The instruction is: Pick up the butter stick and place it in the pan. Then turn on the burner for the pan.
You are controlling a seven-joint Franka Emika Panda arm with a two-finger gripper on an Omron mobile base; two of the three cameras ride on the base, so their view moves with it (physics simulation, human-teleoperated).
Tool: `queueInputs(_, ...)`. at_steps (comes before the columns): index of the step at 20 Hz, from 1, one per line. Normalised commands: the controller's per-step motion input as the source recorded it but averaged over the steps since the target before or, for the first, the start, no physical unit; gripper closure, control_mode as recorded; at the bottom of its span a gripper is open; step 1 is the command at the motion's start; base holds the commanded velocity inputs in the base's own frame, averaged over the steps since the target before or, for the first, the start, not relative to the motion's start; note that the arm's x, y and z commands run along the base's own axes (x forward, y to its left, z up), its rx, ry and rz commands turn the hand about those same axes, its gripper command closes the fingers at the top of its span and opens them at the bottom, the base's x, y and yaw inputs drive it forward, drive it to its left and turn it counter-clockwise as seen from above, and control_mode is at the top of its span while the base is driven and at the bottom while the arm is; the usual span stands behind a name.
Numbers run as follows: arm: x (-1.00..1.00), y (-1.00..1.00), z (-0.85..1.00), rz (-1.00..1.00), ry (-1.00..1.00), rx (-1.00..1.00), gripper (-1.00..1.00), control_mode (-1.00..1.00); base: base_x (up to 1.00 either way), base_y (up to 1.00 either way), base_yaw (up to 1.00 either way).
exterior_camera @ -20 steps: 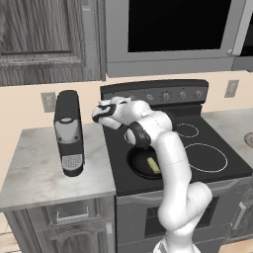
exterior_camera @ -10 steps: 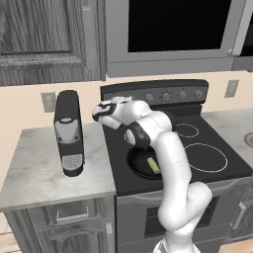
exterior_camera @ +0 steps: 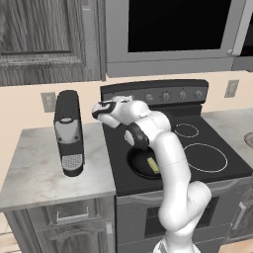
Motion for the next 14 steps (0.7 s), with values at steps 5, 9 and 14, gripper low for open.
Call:
queueInputs(5,0.0,0.0,0.0,0.0,0.03,-0.05,1.0,-1.0,0.0,0.0,0.0)
queueInputs(9,0.0,0.0,0.0,0.01,0.03,-0.05,1.0,-1.0,0.0,0.0,0.0)
queueInputs(14,0.04,0.0,0.0,0.02,0.03,-0.04,1.0,-1.0,0.0,0.0,0.0)
